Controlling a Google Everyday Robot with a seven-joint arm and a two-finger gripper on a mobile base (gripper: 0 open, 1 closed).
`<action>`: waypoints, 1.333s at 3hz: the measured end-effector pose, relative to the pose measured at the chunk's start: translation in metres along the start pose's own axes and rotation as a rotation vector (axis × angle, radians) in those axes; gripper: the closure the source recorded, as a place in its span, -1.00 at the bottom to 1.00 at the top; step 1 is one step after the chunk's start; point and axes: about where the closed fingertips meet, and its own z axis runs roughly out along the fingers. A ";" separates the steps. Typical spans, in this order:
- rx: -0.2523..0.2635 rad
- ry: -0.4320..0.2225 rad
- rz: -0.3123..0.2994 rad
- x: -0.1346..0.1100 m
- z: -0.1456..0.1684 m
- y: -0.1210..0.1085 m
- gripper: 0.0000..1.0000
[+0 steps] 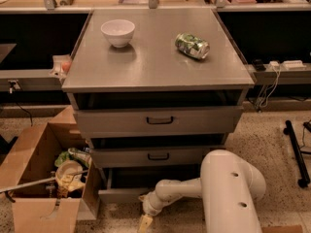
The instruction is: Close bottom drawer
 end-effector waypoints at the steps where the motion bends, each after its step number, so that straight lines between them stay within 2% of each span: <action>1: 0.006 -0.004 -0.011 -0.002 -0.001 -0.003 -0.52; 2: 0.021 -0.015 -0.038 -0.007 -0.003 -0.013 -0.05; 3: 0.016 -0.015 -0.101 -0.019 -0.002 -0.037 0.56; 4: 0.017 -0.015 -0.100 -0.019 -0.002 -0.038 1.00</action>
Offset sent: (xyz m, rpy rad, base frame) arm 0.0303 0.0036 0.0115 0.0257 -0.0817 0.0283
